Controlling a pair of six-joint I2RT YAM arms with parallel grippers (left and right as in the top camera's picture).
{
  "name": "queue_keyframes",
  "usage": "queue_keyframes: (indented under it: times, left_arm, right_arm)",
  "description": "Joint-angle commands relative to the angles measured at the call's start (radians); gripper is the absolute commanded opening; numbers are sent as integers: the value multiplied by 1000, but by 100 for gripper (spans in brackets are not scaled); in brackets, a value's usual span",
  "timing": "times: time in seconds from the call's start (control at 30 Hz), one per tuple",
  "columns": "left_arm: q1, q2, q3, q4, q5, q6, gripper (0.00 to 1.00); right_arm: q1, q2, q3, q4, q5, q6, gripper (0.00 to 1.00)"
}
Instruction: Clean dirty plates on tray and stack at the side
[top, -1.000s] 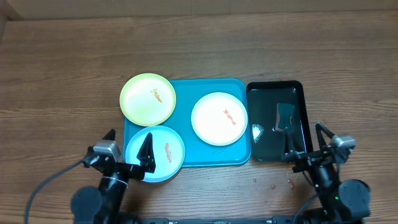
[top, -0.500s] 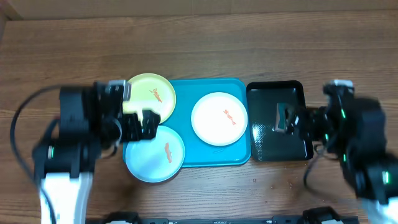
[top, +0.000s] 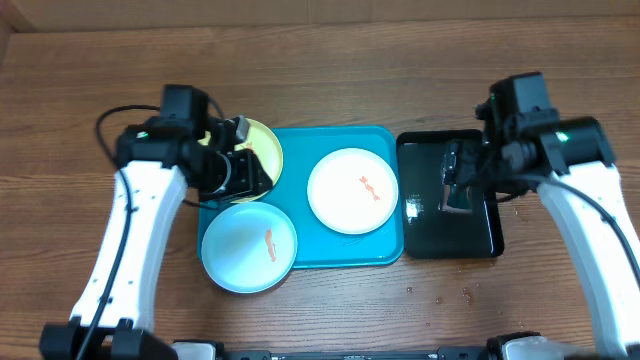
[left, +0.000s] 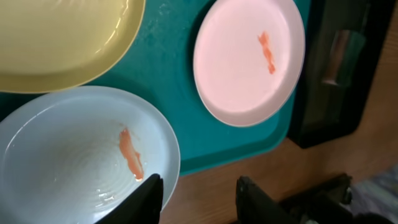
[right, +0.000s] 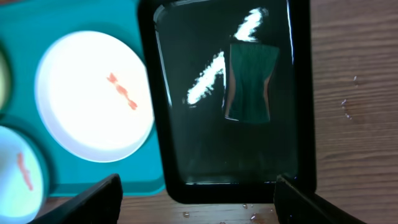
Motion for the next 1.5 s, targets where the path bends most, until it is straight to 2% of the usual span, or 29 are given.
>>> queue_keyframes:
  times: [0.0, 0.2, 0.43, 0.67, 0.77, 1.1, 1.3, 1.47]
  left_arm:
    - [-66, 55, 21, 33, -91, -69, 43]
    - [-164, 140, 21, 126, -182, -129, 43]
    - [-242, 238, 21, 223, -194, -129, 43]
    - [-254, 315, 21, 245, -227, -158, 42]
    - [-255, 348, 21, 250, -256, -161, 38]
    - [-259, 435, 21, 304, -251, -192, 35]
    - [-269, 465, 21, 320, -251, -191, 29]
    - [-272, 465, 21, 348, -251, -191, 17]
  right_arm:
    - [-5, 74, 5, 10, 2, -3, 77]
    - [-5, 197, 5, 22, 55, 8, 77]
    - [-17, 308, 5, 57, 81, 7, 77]
    - [-35, 322, 5, 103, 81, 3, 77]
    - [-35, 322, 2, 116, 80, 4, 78]
    - [-35, 322, -39, 162, 83, 3, 78]
    - [-35, 323, -69, 205, 92, 3, 77]
    - [-35, 323, -69, 209, 92, 3, 74]
